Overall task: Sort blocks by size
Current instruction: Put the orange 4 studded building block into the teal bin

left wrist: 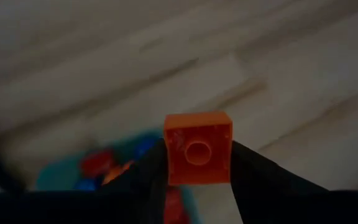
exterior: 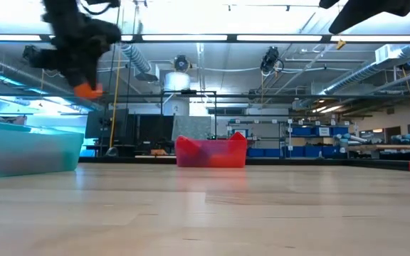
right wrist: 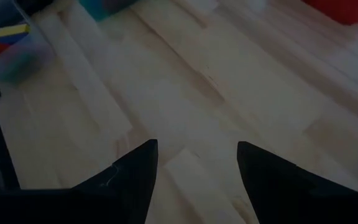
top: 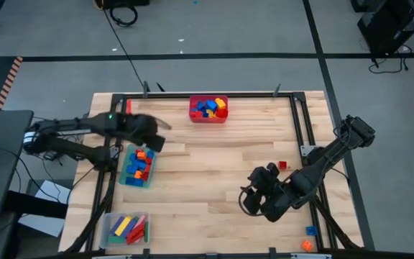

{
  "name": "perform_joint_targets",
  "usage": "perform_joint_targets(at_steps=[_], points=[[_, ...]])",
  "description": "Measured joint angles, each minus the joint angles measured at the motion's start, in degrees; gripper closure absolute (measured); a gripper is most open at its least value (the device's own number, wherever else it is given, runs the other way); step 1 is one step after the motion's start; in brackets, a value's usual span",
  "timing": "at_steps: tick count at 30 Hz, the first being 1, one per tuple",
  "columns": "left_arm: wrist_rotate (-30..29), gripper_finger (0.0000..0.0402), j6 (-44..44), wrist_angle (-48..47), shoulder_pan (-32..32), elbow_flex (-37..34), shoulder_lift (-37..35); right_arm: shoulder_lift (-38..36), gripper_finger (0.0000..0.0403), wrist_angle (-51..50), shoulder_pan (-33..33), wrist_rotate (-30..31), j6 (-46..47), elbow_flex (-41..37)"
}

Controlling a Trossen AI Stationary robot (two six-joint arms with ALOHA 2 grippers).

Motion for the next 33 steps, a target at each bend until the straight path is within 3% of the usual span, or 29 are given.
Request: perform_joint_targets(at_steps=[6, 12, 17, 33], points=[[-3.8, 0.025, -12.9, -8.4, -10.1, -4.0, -1.6, 0.0, 0.0169, 0.4, 0.1, 0.0, -2.2, 0.0], [-3.3, 0.0249, -16.9, -8.8, -12.7, -7.9, -1.5, 0.0, 0.0169, 0.4, 0.4, 0.0, -3.0, 0.0], [1.0, 0.0249, -17.3, -7.8, -13.6, -10.1, -1.5, 0.0, 0.0169, 0.6, 0.4, 0.0, -3.2, 0.0], [-1.3, 0.0249, -13.8, -5.8, -14.3, -10.5, -1.5, 0.0, 0.0169, 0.6, 0.4, 0.0, -3.1, 0.0]])
